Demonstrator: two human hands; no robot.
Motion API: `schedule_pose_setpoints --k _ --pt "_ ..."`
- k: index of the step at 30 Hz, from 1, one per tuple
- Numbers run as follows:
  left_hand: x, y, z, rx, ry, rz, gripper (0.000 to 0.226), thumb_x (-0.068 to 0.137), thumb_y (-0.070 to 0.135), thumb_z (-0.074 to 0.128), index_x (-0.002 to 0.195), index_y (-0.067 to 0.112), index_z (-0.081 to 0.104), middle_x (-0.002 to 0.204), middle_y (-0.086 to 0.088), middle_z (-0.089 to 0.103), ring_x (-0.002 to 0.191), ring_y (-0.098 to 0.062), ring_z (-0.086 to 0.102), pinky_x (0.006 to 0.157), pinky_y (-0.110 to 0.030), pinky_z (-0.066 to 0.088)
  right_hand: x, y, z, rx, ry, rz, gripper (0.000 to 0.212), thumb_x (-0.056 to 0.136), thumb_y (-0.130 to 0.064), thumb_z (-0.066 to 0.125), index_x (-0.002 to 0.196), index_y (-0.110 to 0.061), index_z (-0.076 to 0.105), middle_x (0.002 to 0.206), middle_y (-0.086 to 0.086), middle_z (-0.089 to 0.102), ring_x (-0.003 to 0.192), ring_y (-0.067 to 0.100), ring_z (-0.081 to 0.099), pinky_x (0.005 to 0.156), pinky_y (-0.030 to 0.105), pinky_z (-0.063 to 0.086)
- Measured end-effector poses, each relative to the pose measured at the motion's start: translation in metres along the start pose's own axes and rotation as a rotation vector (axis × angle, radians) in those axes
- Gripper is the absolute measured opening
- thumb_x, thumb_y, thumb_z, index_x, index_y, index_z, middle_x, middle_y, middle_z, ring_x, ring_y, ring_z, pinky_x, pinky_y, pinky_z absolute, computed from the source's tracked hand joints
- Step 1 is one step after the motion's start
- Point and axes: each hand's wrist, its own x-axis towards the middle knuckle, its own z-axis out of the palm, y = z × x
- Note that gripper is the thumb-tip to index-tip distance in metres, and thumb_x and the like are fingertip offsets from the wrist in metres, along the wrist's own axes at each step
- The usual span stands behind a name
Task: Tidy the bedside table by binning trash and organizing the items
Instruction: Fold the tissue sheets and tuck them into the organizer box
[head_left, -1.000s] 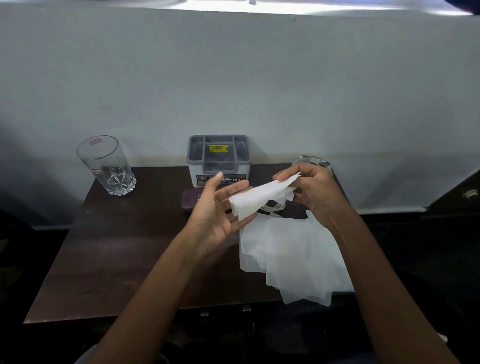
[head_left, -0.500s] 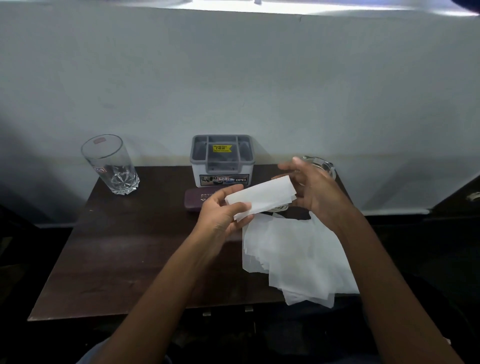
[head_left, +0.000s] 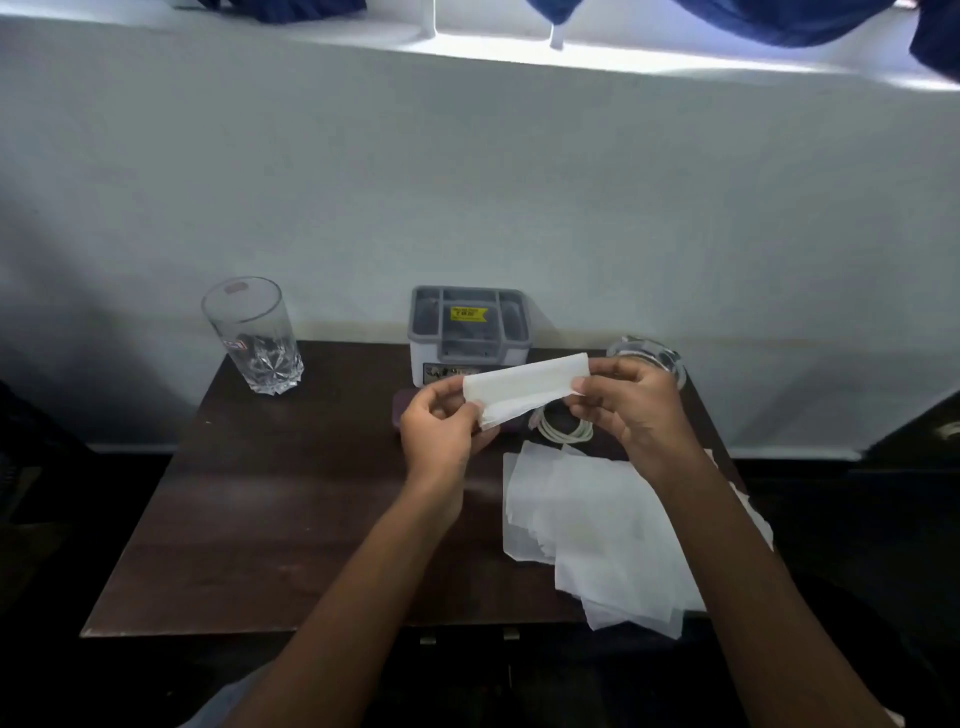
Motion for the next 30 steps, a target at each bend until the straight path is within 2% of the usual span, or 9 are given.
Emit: schedule_pose_setpoints --k 4,7,11,13,16,21,25,28,30 --pt "0.003 -0.001 -0.001 -0.025 0.073 -0.042 0.018 0.093 0.003 0.049 0.107 0.014 0.055 0.093 -0.001 0.066 0.073 -0.013 0.065 0.058 -0.022 0.052 0.017 -0.02 0.014 0.235 0.11 0.01 0.023 0.079 0.017 0.057 0.077 -0.005 0.053 0.071 0.014 0.061 0.046 0.015 0.063 0.051 0.022 0.056" --pt "0.002 0.0 -0.002 -0.012 0.05 -0.069 0.015 0.094 0.003 0.046 0.097 0.014 0.057 0.087 0.001 0.066 0.069 -0.012 0.062 0.06 -0.022 0.051 0.05 -0.034 0.024 0.278 0.255 0.009 0.026 0.078 0.019 0.055 0.072 -0.006 0.052 0.069 0.016 0.059 0.042 0.017 0.061 0.05 0.026 0.057" --pt "0.002 0.003 -0.003 0.001 0.051 -0.084 0.022 0.094 0.003 0.043 0.086 0.017 0.057 0.083 0.002 0.066 0.068 -0.01 0.061 0.062 -0.023 0.05 0.076 -0.039 0.036 -0.049 0.465 -0.083 0.018 0.076 0.016 0.055 0.076 -0.002 0.059 0.086 0.018 0.063 0.048 0.022 0.061 0.049 0.026 0.057" --pt "0.002 0.004 -0.003 -0.002 0.054 -0.092 0.022 0.094 0.003 0.042 0.087 0.016 0.058 0.081 0.002 0.066 0.068 -0.009 0.061 0.064 -0.023 0.05 0.082 -0.039 0.041 -0.251 0.515 -0.181 0.022 0.076 0.012 0.055 0.091 -0.001 0.066 0.092 0.019 0.065 0.061 0.031 0.066 0.061 0.034 0.06" --pt "0.002 0.006 -0.003 -0.01 0.045 -0.105 0.021 0.094 0.002 0.04 0.093 0.013 0.059 0.081 0.003 0.065 0.068 -0.008 0.06 0.063 -0.022 0.049 0.085 -0.04 0.053 -0.462 0.452 -0.292 0.028 0.073 0.007 0.058 0.099 0.001 0.067 0.089 0.019 0.066 0.08 0.04 0.067 0.076 0.048 0.057" --pt "0.001 0.004 -0.004 0.026 -0.001 -0.132 0.022 0.094 0.003 0.039 0.096 0.013 0.059 0.083 0.003 0.066 0.069 -0.009 0.06 0.063 -0.022 0.048 0.081 -0.03 0.073 -0.38 0.226 -0.192 0.028 0.077 0.008 0.064 0.105 0.005 0.061 0.094 0.021 0.063 0.053 0.021 0.061 0.049 0.023 0.057" --pt "0.001 0.003 -0.004 0.06 -0.037 -0.15 0.023 0.094 0.005 0.039 0.089 0.016 0.059 0.084 0.003 0.067 0.07 -0.009 0.061 0.062 -0.022 0.048 0.072 -0.021 0.069 -0.348 0.136 -0.127 0.036 0.079 0.005 0.065 0.113 0.008 0.055 0.092 0.02 0.062 0.059 0.02 0.061 0.068 0.034 0.059" --pt "-0.001 0.003 -0.003 0.077 -0.06 -0.163 0.023 0.095 0.005 0.039 0.089 0.017 0.058 0.086 0.002 0.067 0.072 -0.009 0.061 0.063 -0.022 0.047 0.056 -0.024 0.051 -0.282 0.093 -0.151 0.036 0.082 0.002 0.064 0.117 0.006 0.054 0.098 0.018 0.061 0.068 0.023 0.065 0.065 0.027 0.059" --pt "-0.002 0.004 -0.003 0.085 -0.07 -0.168 0.024 0.095 0.006 0.039 0.087 0.017 0.058 0.085 0.003 0.067 0.073 -0.009 0.061 0.064 -0.022 0.047 0.038 -0.026 0.03 -0.277 0.065 -0.167 0.026 0.084 0.0 0.061 0.11 0.001 0.058 0.091 0.013 0.063 0.066 0.021 0.066 0.059 0.023 0.057"
